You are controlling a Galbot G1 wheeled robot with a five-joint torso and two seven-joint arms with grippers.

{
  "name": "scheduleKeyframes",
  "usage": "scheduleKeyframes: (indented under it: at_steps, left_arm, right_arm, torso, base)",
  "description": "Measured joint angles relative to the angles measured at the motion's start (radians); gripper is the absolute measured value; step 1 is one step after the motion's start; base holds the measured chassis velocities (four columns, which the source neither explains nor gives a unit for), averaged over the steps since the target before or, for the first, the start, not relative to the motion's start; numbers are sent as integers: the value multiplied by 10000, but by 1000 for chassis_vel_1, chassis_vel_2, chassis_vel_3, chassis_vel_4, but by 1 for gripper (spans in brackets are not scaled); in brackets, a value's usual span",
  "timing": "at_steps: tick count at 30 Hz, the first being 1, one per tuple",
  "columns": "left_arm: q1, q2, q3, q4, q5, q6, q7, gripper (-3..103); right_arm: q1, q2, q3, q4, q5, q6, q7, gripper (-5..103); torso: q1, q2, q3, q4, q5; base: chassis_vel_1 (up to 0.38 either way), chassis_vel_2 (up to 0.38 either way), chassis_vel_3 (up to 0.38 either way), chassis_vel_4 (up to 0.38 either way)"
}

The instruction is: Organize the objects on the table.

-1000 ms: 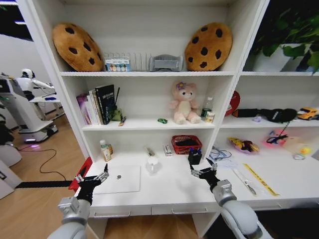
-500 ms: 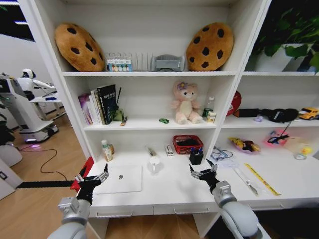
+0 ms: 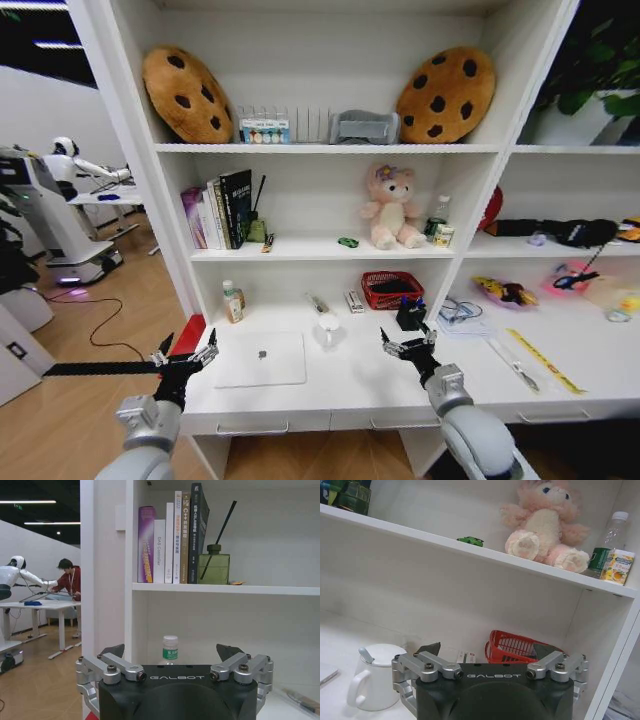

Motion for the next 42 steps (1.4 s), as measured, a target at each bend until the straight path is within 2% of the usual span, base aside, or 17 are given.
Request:
scheduleKeyframes:
  at_steps: [9,18,30,32,35,37,39,41,42]
  left_arm:
    - [-1,0,2,0,0,0,0,100]
    - [0,0,1,0,0,0,0,100]
    - [-1,0,1,-1,0,0,2,100]
    - [0,0,1,-1,0,0,2,100]
    - [0,-1,1,0,-1,0,2,100]
    - [0,0,2,0,0,0,2,100]
    - [1,0,0,0,0,0,0,100]
    - [0,0,0,0,0,0,1,100]
    - [0,0,0,0,0,0,1,100]
  right_arm:
    - [-140,50,17,101,-75,16,-224,100]
    - [-281,68,34,175,-110,8,-277,100]
    - [-479,137,83,277,-122,-32,-339,100]
    - [-513,137,98,319,-126,-31,-370,100]
    - [-551,121,108,335,-128,-32,-389,100]
    - [-584,114,119,363,-134,-31,-396,100]
    - [-603,117,120,366,-141,-29,-405,100]
    - [-624,131,119,354,-135,136,-416,100]
    - [-622,131,119,308,-129,318,-438,100]
  torso:
    - [2,-1,1,0,-2]
    - [-1,0,-1,2,-5]
    - [0,0,0,0,2]
    - [-6,4,-3,1,-7]
    - [-3,1,-1,-1,3]
    - [-5,3,-2,1,-12]
    - [-5,2,-2,3,-1]
    - [-4,3,0,1,0]
    - [-5,3,-2,1,-12]
  base:
    - [40,-58,-46,53]
    - [190,-180,-180,179]
    - [305,-294,-292,293]
    - [348,-385,-368,368]
    - [404,-361,-360,341]
    - [362,-371,-366,374]
    - [365,-371,-355,353]
    - [378,-355,-358,328]
    - [346,-352,-328,352]
